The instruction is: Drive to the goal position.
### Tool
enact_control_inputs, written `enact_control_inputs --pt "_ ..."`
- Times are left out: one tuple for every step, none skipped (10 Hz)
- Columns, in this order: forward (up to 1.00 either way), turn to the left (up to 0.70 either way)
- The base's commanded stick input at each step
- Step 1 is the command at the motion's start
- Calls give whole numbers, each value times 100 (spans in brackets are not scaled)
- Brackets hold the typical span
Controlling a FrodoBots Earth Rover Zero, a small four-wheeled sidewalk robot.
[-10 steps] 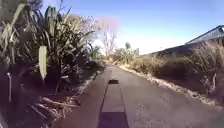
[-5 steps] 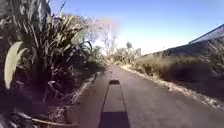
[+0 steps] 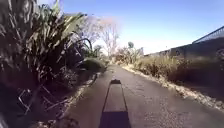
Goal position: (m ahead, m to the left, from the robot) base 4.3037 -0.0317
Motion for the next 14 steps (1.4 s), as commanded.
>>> enact_control_inputs --pt "85 0" --pt "85 -6" --pt "85 -18" --pt "85 -31" --pt "85 -34" --pt "85 -34" --pt "85 -34" --pt "85 -34" --pt "85 -34" --pt "85 -34" --pt "85 0" --pt "85 0" --pt "85 0" --pt "85 0"
